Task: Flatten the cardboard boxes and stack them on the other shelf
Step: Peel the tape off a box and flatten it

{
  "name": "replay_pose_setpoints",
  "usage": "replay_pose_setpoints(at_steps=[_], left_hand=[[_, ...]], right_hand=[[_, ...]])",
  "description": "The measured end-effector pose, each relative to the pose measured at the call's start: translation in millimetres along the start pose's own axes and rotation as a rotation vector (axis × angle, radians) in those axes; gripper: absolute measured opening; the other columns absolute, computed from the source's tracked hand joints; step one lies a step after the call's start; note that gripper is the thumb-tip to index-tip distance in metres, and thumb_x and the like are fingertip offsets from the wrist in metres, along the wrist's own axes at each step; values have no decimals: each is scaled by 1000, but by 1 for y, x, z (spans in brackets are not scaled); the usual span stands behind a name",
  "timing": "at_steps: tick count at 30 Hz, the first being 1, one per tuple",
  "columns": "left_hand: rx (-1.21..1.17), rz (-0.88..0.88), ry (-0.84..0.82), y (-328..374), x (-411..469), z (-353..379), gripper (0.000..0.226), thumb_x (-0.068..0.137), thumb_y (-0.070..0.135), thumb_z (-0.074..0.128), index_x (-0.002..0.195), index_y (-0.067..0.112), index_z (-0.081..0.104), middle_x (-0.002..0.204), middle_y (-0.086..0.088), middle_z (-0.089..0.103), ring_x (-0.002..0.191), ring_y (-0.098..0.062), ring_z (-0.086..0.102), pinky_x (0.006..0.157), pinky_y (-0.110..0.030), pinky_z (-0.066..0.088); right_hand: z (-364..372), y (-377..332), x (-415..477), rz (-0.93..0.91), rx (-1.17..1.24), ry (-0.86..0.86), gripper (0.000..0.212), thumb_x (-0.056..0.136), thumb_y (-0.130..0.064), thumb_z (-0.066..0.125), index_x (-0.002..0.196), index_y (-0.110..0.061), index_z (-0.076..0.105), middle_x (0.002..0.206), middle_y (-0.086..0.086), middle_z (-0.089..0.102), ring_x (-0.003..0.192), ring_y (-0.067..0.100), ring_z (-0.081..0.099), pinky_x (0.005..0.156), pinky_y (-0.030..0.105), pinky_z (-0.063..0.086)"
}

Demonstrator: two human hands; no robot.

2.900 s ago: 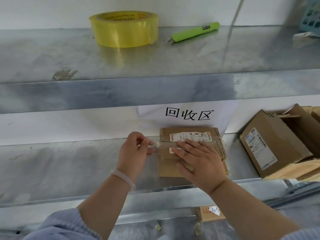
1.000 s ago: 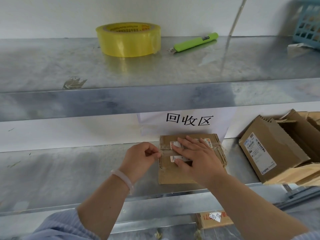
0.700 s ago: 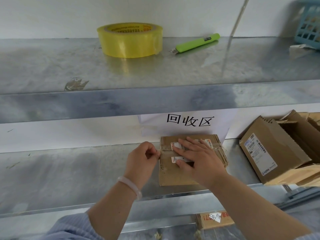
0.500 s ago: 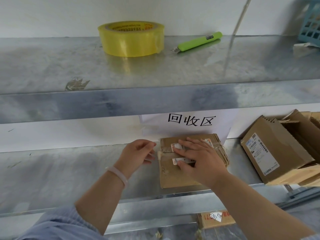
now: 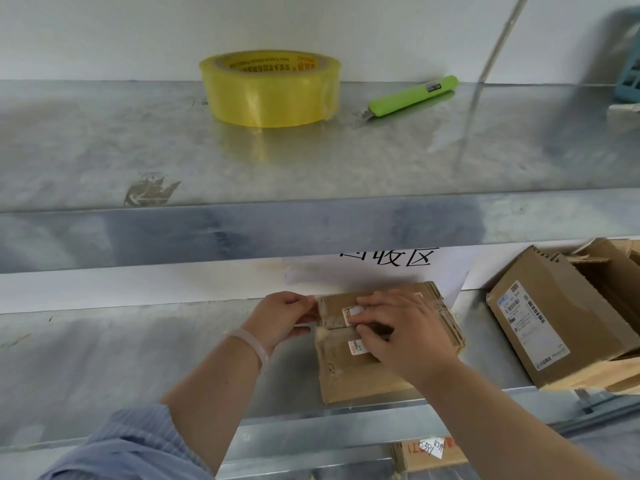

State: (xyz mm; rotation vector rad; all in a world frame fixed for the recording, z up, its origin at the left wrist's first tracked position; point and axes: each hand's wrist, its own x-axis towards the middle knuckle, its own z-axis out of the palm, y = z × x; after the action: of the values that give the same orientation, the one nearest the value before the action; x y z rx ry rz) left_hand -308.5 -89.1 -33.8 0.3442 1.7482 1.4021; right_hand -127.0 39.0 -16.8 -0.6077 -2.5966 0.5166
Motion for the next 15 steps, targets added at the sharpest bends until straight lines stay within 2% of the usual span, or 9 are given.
replay_pose_setpoints(at_steps=[5,7,10,13,15], left_hand=[[-9,7,13,4,4,1,10,90,17,64,92,8,69,97,-10,73,96,-21,69,87,-41,56],[67,89,78,4,2,3,8,90,15,64,87,9,69,94,-12,72,95,-23,68,85,-38,57],[324,262,208,0,-1,8,9,89,17,64,81,16,67,83,-7,69,86,-25,66,79,-34,55],[378,384,287,-5,-6,12,17,89,16,63,75,24,61,76,4,65,79,-19,64,68,-22,46],[364,432,299,-8,-8,12,20,89,13,61,74,27,59,77,7,65,79,-17,62,69,-23,46]], right_hand=[[2,0,0,-10,-2,17,28,78,-54,51,96,-47,71,111,-35,58,111,-7,46,104,26,27],[2,0,0,-10,-5,17,26,79,-53,53,96,-47,72,111,-33,59,111,-8,45,104,26,27],[3,-1,0,-16,-5,30,24,78,-51,56,94,-44,73,111,-30,62,111,-4,49,103,26,29],[4,-2,1,-11,-1,39,21,77,-49,60,92,-43,74,110,-28,64,110,0,52,103,28,33],[5,-3,2,0,-4,35,23,76,-50,58,91,-43,74,109,-28,64,110,0,53,102,26,31]])
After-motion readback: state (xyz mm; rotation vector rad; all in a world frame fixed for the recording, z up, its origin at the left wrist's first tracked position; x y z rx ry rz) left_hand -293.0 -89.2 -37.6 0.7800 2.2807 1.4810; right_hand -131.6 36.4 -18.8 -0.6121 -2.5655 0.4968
